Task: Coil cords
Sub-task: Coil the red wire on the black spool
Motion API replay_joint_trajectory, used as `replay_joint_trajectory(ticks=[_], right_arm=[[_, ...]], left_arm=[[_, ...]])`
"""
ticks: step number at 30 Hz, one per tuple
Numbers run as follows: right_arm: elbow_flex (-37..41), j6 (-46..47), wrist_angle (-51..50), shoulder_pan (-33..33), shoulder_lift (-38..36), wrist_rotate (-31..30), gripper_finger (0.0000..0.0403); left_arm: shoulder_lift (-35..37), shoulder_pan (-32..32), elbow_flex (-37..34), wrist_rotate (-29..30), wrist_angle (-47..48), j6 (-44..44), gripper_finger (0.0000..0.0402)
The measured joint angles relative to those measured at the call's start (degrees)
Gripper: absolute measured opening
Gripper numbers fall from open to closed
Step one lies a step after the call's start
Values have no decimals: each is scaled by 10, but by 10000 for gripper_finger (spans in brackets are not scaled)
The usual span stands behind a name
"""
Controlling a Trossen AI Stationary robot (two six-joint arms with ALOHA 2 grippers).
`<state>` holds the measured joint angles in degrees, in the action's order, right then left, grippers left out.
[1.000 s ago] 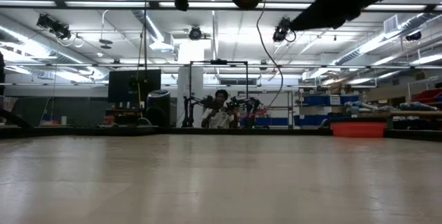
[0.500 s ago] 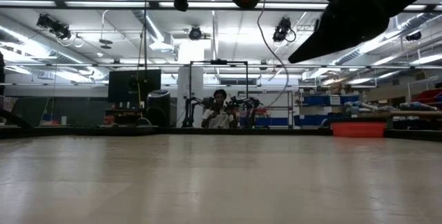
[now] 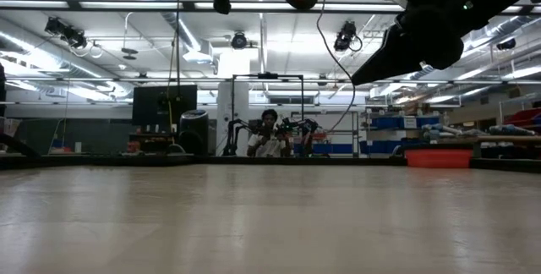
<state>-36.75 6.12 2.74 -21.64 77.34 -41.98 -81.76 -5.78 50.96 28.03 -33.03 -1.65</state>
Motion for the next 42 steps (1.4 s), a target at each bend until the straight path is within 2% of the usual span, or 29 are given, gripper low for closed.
replay_joint_trajectory(ticks=[6,16,23,42], right_arm=[[0,-37,0,-7,0,-18,76],[0,-93,10,-3,4,-17,47],[0,-94,13,9,4,-13,37],[0,-57,28,17,4,2,63]], left_arm=[[0,0,0,0,0,-1,0],[0,0,0,-5,-2,-3,0],[0,0,0,-6,-8,-4,0],[0,0,0,-13,-10,-6,0]])
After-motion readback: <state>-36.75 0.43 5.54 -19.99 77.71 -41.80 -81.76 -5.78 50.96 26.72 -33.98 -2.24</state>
